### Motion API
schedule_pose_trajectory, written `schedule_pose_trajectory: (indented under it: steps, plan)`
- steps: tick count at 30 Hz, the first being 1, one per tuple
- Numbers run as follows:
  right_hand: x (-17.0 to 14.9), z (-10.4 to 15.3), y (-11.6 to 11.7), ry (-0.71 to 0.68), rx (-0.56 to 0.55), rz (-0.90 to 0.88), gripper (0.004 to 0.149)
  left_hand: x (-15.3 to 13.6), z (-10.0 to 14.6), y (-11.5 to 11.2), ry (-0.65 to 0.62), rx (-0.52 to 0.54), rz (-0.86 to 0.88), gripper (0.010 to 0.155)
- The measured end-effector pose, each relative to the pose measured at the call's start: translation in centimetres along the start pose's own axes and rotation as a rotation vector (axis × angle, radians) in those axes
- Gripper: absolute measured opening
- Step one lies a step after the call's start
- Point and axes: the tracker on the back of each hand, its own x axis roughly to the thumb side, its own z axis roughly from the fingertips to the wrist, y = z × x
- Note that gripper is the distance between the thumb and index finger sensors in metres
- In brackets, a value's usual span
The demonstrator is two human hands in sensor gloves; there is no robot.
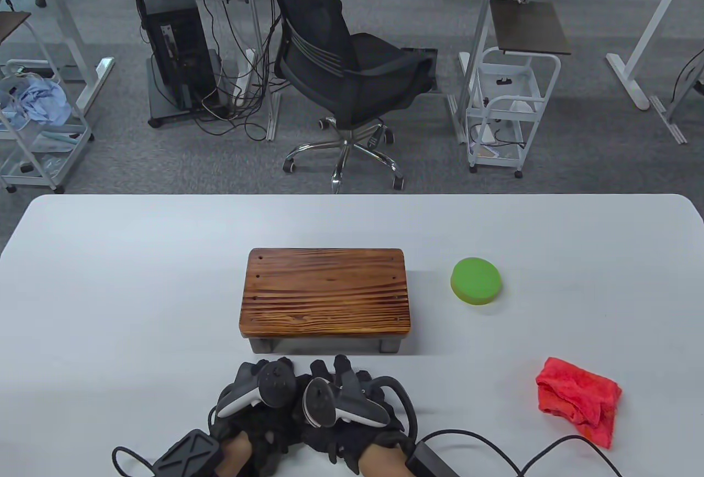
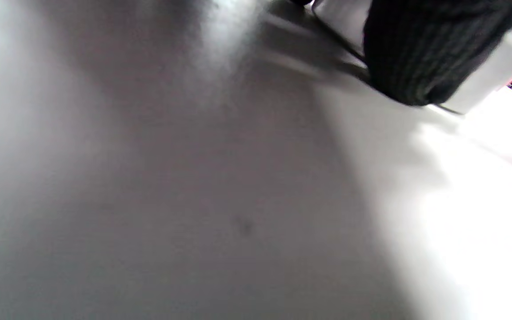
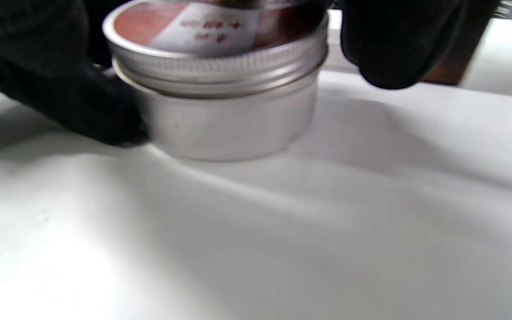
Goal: Dip and apply wood wax on stool
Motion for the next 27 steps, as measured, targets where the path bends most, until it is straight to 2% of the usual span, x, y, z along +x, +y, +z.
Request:
schedule_pose_trajectory:
  steps: [3, 8, 14, 21, 24, 27]
  plan:
    - [0.2, -0.2, 0.2, 0.076, -0.006, -0.004, 0.092, 0.0, 0.0, 0.0, 0.002, -0.001, -0.004, 0.081]
    - [0.4, -0.7, 0.3, 0.047, -0.021, 0.001, 0.091, 0.1, -0.1, 0.0, 0.001, 0.005, -0.005, 0.079]
    - [0.1, -1.1, 0.0, -0.075, -0.016, 0.046, 0.094, 0.1, -0.2, 0.0, -0.003, 0.005, 0.004, 0.076]
    - [-0.5, -1.2, -0.1, -0.176, 0.041, -0.017, 0.092, 0.1, -0.2, 0.0, -0.006, -0.001, 0.003, 0.075]
    - [-0.8, -0.7, -0.1, -0.16, 0.034, -0.077, 0.092, 0.1, -0.1, -0.1, -0.005, -0.003, -0.003, 0.075]
    - [-0.8, -0.3, 0.1, -0.034, 0.048, -0.07, 0.097, 0.2, -0.1, -0.1, -0.003, -0.005, -0.005, 0.076]
